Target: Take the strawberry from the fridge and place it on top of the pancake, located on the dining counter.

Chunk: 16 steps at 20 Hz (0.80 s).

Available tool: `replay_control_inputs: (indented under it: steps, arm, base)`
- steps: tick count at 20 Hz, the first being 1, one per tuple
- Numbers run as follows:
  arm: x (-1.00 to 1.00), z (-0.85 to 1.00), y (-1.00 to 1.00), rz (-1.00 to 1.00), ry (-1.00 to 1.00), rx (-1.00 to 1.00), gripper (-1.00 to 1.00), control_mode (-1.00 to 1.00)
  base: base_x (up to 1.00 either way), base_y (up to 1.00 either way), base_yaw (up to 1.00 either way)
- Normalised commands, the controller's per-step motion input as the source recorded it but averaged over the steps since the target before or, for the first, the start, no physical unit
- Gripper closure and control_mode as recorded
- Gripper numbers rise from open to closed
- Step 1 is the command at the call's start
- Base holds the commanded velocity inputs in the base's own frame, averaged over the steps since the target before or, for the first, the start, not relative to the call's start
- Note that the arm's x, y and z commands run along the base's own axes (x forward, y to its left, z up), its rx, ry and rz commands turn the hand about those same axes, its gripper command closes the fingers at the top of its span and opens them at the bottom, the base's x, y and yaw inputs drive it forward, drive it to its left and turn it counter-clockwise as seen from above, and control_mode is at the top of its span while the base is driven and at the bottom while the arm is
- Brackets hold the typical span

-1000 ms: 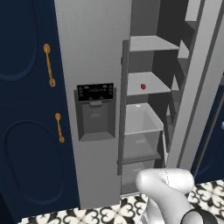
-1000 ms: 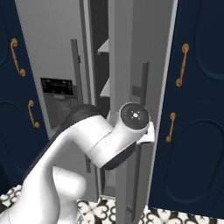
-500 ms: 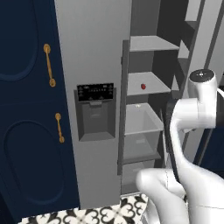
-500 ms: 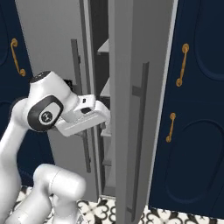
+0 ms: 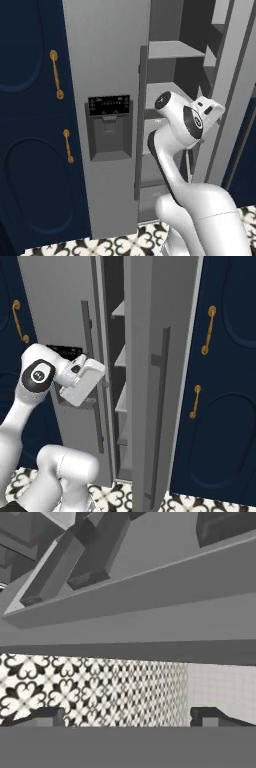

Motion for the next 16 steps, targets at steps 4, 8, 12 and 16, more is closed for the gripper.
replay_control_inputs:
  steps: [4,8,12,16]
  arm:
    - [0.87,0.00,-0.35,0.08,0.00,-0.08,-1.00,-1.00]
    - [0.21,0.01,-0.25,0.09,-0.06,-0.20,-1.00,-1.00]
    - [0.00,0.00,-0.43,0.12,-0.11,-0.15,-1.00,-1.00]
    - [0.00,0.00,-0.55,0.10,-0.07,-0.11,-1.00,-1.00]
  base:
    - [0.00,0.00,0.00]
    - [0.00,0.00,0.00]
    - [0.00,0.00,0.00]
    - [0.00,0.00,0.00]
